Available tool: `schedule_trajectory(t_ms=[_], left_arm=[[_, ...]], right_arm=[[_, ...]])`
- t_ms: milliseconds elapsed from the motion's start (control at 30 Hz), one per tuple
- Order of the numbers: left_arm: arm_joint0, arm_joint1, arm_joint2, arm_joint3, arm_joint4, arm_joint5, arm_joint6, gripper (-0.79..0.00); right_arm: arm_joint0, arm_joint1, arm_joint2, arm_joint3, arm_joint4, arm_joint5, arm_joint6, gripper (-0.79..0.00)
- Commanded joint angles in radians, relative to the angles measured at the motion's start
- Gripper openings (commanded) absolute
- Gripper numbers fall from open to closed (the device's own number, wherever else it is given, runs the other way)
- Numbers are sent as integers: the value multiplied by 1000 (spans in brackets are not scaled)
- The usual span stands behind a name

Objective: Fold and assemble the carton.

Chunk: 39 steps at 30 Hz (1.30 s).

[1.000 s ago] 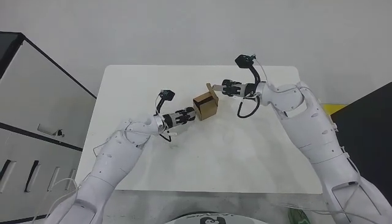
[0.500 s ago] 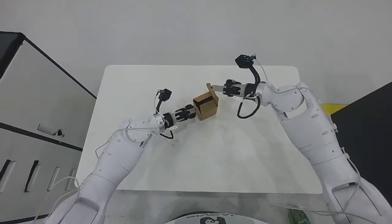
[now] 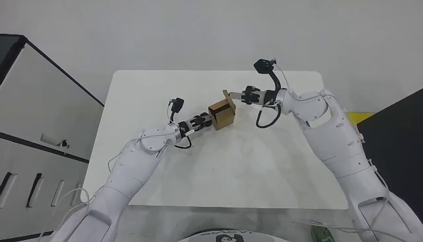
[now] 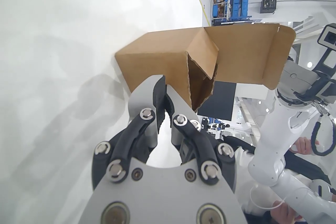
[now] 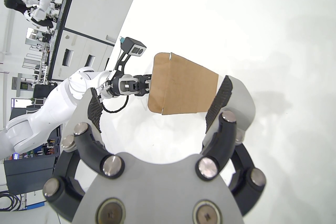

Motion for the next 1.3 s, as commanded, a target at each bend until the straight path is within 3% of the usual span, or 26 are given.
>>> schedule_trajectory(t_ms=[0,300,633,867,1133,1267], left_arm=[[-8,-4,7,14,-7,2,6,-785],[-27,-12,13,48,-25,5,13,-785],[-27,-12,13,48,-25,5,13,-785],[-27,-12,13,48,-25,5,13,-785],[-27,-12,13,48,-25,5,13,-785],[-27,-12,13,48,-25,5,13,-785]], right_arm=[[0,0,0,0,0,0,0,0],[8,4,-4,-31,-57,-7,7,0],[183,7,-52,-6,-113,44,347,0],[205,6,-53,3,-137,66,346,0],[236,-5,-59,150,5,0,335,0],[259,-13,-83,205,29,-23,319,-163]])
